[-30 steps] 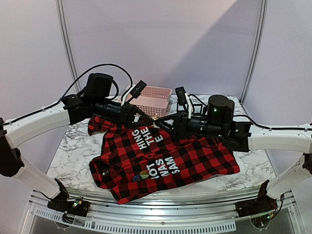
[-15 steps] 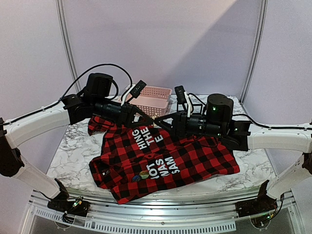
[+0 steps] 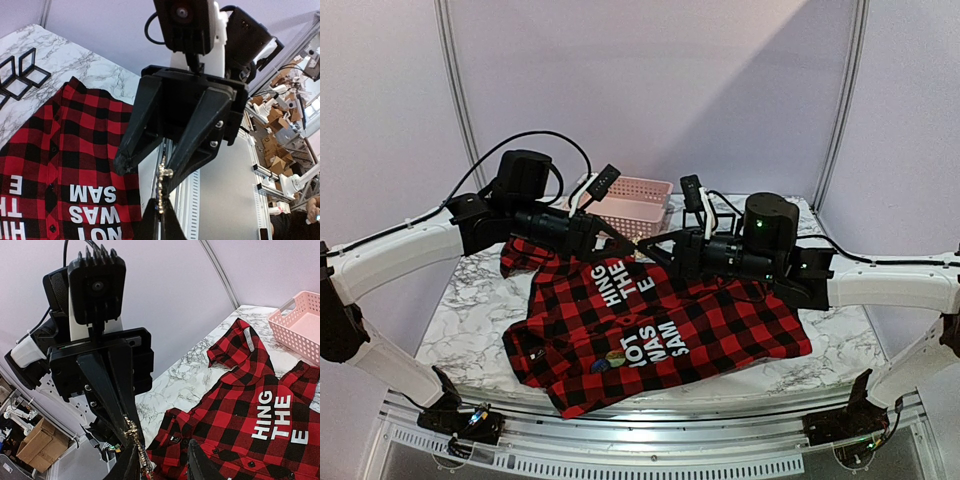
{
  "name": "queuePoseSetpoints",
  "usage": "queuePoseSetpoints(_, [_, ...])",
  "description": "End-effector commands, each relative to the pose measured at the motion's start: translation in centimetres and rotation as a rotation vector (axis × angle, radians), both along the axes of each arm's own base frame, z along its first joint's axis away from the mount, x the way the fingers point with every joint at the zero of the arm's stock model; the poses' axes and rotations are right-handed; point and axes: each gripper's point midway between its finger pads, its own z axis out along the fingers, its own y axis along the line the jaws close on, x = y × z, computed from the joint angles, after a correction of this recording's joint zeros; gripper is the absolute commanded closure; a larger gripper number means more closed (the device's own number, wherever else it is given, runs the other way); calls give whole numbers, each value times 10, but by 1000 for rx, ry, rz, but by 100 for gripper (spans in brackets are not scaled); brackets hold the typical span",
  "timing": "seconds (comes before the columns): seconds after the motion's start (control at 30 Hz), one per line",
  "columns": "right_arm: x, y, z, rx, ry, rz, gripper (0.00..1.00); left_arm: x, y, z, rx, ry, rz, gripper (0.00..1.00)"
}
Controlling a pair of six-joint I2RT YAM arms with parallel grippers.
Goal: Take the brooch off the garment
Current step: Close the brooch at the center of the board.
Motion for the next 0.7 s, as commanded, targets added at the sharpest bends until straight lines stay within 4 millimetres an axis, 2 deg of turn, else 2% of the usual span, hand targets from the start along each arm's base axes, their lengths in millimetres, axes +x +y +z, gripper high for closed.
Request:
queuePoseSetpoints(0.0, [15, -10, -6, -13, 6, -77, 69, -6, -1, 6, -9, -2, -31, 100])
queuePoseSetpoints(0.67, [2, -3, -3, -1, -27, 8, 66, 4, -2, -5, 26, 14, 7, 100])
